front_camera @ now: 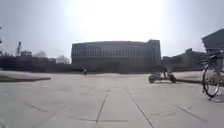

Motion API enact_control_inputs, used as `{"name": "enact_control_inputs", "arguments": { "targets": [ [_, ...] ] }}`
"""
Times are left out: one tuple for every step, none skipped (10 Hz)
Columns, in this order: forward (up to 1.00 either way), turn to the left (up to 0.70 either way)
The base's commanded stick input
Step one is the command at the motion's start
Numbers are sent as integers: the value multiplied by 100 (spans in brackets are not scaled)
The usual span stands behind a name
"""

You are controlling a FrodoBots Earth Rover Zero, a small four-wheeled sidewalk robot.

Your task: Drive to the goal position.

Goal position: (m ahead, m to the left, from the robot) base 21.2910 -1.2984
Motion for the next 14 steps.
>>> {"name": "enact_control_inputs", "arguments": {
  "targets": [
    [100, 0],
    [100, 0],
    [100, 0],
    [100, 0],
    [100, 0],
    [100, 0],
    [100, 0],
    [100, 0],
    [100, 0],
    [100, 0],
    [100, 0],
    [100, 0],
    [100, 0],
    [100, 0]
  ]
}}
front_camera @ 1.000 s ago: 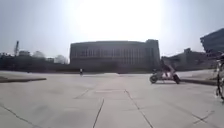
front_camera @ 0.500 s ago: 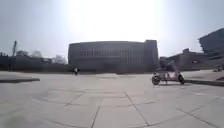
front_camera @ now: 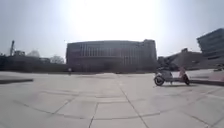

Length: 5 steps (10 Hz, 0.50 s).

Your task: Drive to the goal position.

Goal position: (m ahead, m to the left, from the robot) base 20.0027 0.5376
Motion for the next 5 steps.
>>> {"name": "enact_control_inputs", "arguments": {
  "targets": [
    [100, 0],
    [100, 0],
    [100, 0],
    [100, 0],
    [100, 0]
  ]
}}
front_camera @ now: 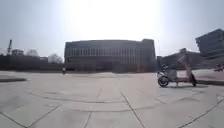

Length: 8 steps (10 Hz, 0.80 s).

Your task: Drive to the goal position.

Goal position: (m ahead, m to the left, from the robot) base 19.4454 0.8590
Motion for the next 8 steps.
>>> {"name": "enact_control_inputs", "arguments": {
  "targets": [
    [100, 0],
    [100, 0],
    [100, 0],
    [100, 0],
    [100, 0],
    [100, 0],
    [100, 0],
    [100, 0]
  ]
}}
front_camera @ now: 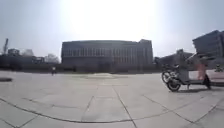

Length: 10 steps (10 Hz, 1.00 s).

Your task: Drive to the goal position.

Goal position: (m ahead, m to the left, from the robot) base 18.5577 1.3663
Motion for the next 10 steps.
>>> {"name": "enact_control_inputs", "arguments": {
  "targets": [
    [100, 0],
    [100, 0],
    [100, 0],
    [100, 0],
    [100, 0],
    [100, 0],
    [100, 0],
    [100, 19],
    [100, 40],
    [100, 34]
  ]
}}
